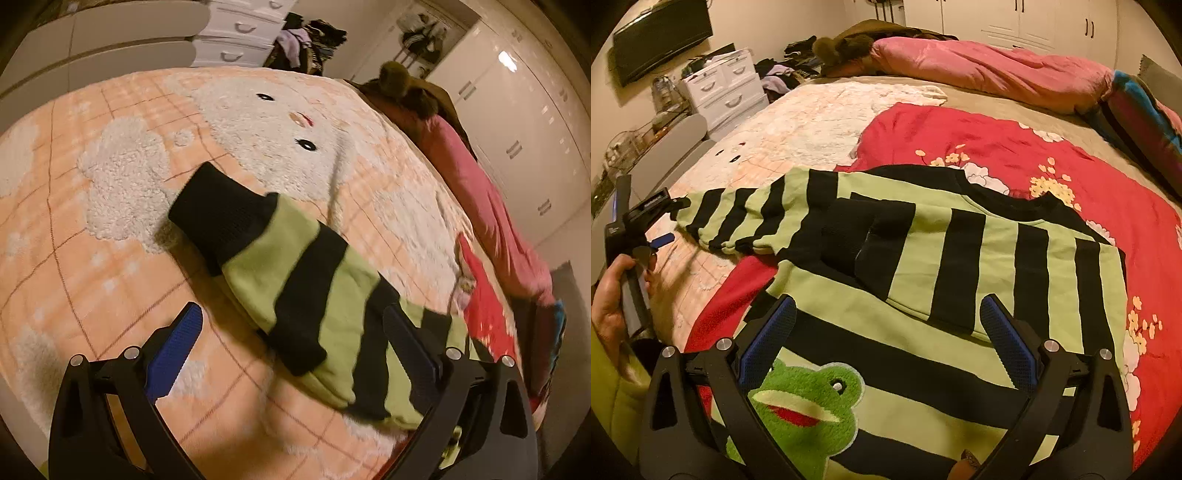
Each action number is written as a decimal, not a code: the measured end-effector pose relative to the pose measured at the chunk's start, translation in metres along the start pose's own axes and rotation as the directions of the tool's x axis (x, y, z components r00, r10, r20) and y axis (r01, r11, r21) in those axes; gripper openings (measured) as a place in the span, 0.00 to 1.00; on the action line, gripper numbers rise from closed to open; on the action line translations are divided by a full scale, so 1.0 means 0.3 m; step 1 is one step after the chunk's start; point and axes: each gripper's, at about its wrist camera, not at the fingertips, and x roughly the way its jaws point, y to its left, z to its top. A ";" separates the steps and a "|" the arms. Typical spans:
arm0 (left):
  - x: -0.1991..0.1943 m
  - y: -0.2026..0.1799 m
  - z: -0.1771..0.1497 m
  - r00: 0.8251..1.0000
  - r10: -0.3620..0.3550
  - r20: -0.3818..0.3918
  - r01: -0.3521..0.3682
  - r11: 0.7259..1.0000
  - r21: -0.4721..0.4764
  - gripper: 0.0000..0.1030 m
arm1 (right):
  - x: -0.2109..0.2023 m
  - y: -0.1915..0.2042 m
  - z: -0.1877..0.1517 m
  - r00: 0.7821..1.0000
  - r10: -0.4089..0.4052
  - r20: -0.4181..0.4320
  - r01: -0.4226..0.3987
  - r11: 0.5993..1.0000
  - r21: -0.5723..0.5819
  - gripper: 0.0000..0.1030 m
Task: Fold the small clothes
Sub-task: 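Grasp the other black sleeve cuff with the left gripper and lift it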
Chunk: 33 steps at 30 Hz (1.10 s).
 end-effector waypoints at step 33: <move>-0.223 -0.267 -0.127 0.950 -0.301 0.086 0.280 0.939 0.200 0.06 | -0.052 -0.106 -0.048 0.998 0.039 0.048 -0.041 0.998 0.052 0.91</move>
